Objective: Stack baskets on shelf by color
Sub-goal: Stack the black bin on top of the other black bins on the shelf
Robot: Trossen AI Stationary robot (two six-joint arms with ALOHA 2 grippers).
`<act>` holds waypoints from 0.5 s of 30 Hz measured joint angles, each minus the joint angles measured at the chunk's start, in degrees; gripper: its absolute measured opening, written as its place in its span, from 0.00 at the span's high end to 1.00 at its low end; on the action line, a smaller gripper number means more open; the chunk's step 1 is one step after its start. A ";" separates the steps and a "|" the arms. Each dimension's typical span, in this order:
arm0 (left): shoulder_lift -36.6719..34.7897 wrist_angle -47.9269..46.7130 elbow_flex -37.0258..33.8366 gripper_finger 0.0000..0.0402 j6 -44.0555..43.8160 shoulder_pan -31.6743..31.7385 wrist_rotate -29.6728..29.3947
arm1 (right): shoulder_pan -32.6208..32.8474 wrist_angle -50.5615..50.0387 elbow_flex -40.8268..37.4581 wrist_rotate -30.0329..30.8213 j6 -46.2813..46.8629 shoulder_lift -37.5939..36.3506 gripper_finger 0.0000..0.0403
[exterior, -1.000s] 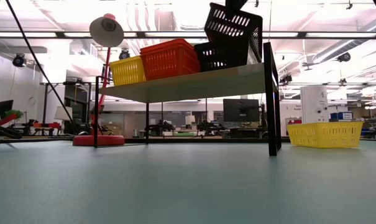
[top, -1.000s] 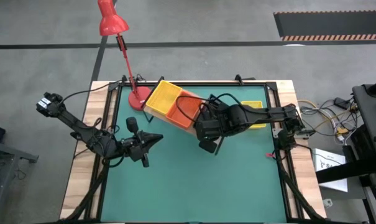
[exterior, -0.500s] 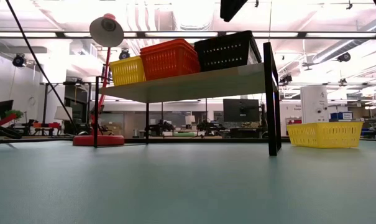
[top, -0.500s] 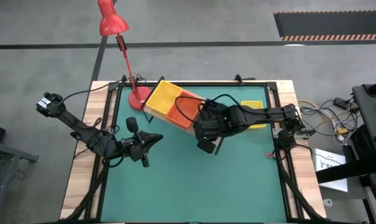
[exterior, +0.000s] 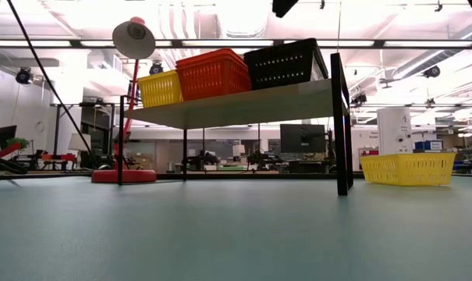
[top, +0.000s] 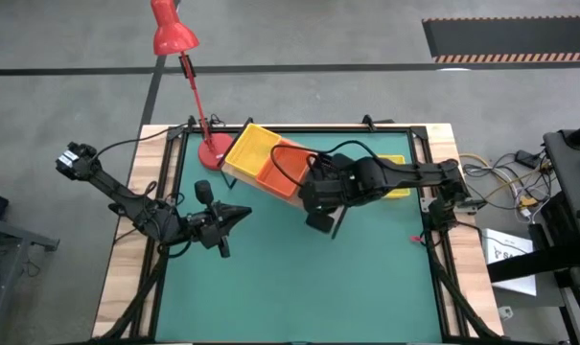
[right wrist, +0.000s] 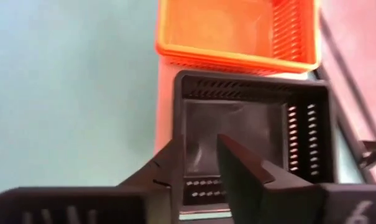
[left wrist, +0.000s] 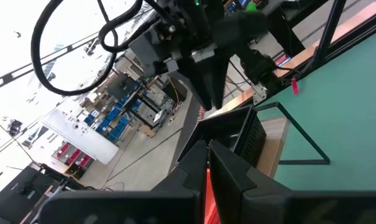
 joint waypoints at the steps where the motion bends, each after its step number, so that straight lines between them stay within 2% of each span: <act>1: 0.00 -0.01 -0.01 1.00 0.00 -0.01 0.01 | -0.18 -0.12 -0.02 0.83 -0.83 0.24 0.83; 6: 0.00 -0.02 -0.02 1.00 0.00 -0.01 0.02 | -1.17 -0.73 -0.40 1.56 -3.74 1.55 0.96; 15: 0.00 -0.06 -0.02 1.00 0.00 -0.01 0.02 | -3.00 -1.40 -0.95 0.18 -5.87 5.44 0.98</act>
